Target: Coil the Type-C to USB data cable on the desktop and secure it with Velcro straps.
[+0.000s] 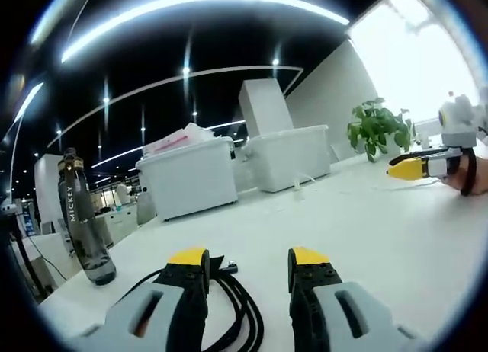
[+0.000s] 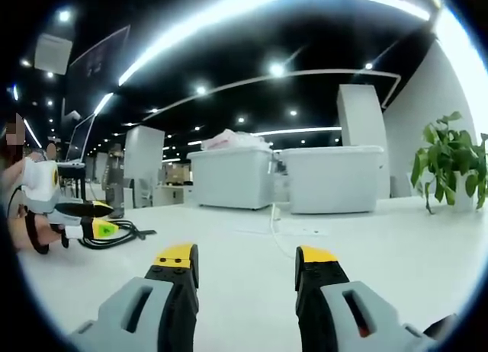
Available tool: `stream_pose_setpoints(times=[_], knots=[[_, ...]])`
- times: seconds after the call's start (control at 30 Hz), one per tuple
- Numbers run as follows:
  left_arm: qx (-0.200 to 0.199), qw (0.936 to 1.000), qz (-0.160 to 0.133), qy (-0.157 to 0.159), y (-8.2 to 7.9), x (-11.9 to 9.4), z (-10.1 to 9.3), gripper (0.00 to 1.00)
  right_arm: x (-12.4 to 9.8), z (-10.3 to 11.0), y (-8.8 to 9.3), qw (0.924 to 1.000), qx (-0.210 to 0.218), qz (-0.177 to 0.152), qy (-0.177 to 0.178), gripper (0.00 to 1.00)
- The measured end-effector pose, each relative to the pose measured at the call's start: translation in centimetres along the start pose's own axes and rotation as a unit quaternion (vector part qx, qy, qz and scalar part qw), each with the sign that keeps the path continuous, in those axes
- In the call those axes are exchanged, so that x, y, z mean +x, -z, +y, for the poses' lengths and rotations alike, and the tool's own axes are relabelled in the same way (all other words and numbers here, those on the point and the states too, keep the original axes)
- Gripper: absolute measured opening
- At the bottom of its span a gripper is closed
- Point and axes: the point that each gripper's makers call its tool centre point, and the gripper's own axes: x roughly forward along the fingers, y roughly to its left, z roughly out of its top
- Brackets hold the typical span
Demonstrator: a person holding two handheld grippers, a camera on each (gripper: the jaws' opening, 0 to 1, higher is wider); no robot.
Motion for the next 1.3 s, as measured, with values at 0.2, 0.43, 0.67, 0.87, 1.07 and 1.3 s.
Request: stream_pose_setpoints(times=[0.2,0.43,0.67,0.87,1.07,1.3], knots=[[-0.01,0.9999,-0.001,-0.001,-0.06,-0.17,0.14,0.42,-0.11,0.0,-0.04,1.0,0.001,0.0,0.001,0.5],[-0.031,0.9995,-0.005,-0.004,-0.23,-0.31,0.48,0.43,-0.13,-0.05,-0.05,1.0,0.002,0.0,0.002,0.5],[-0.039,0.9992,-0.004,-0.003,-0.11,-0.16,0.41,0.43,-0.12,-0.03,-0.02,1.0,0.002,0.0,0.001,0.5],[-0.036,0.9994,-0.003,-0.001,0.03,-0.27,0.13,0.43,0.03,-0.17,0.08,1.0,0.004,0.001,0.001,0.5],[-0.04,0.9992,-0.004,-0.001,0.02,-0.21,0.13,0.43,0.25,-0.16,0.15,1.0,0.002,0.002,-0.001,0.5],[-0.035,0.9994,-0.003,0.003,0.03,-0.08,-0.05,0.43,0.33,-0.16,0.17,1.0,0.001,0.002,-0.001,0.5]])
